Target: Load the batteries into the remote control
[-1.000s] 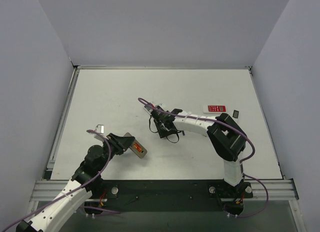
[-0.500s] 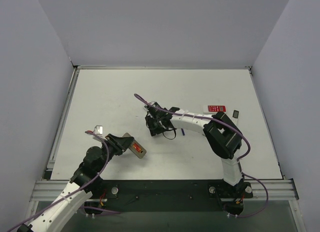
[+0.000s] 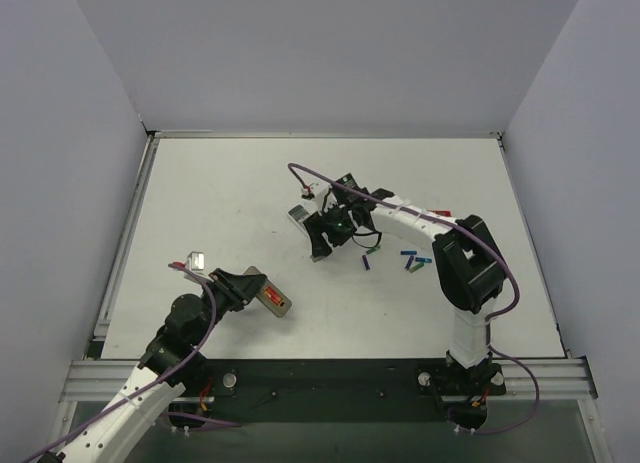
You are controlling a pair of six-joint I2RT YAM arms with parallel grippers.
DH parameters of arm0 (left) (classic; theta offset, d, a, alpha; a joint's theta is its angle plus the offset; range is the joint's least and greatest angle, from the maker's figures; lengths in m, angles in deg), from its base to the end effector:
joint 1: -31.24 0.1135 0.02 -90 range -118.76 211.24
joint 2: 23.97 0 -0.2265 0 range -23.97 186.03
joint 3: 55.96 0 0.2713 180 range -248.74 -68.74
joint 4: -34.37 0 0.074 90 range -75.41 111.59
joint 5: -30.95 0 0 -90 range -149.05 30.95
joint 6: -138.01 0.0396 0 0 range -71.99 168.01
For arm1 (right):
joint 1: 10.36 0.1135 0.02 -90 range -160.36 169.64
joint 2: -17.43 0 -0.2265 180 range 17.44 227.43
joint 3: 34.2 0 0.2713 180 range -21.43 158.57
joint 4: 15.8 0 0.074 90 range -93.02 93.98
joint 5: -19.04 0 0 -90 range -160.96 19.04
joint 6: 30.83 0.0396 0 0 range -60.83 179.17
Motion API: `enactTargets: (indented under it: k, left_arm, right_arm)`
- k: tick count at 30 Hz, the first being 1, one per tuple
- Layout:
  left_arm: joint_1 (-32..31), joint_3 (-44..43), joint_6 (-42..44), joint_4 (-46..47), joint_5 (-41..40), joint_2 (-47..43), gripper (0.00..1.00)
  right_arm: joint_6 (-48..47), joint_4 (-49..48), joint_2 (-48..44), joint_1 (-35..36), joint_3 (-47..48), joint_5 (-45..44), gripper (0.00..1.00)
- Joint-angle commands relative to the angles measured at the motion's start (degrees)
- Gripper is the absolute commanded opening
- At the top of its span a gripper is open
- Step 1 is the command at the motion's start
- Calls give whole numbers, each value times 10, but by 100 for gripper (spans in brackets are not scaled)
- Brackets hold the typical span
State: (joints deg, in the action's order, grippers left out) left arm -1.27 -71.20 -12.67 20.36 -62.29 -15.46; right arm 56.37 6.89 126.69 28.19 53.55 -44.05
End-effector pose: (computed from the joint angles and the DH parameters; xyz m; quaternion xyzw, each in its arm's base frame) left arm 0.1513 -0.0938 0.1644 -0.2007 0.7232 -0.4653 0.4693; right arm 0.3216 0.2792 0.1516 -0.4010 0.8062 0.3202 0.2944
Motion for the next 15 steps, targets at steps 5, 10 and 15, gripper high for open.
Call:
enactTargets:
  k: [5, 10, 15]
  left_arm:
    - [3, -26, 9, 18, -4, -3, 0]
    - [3, -27, 10, 18, -1, 3, 0]
    - [3, -30, 12, 17, 0, 6, 0]
  right_arm:
    - [-257, 96, 2, -11, 46, 77, 63]
    - [-362, 126, 24, -7, 55, 67, 63]
    - [-417, 152, 45, 0, 87, 53, 62]
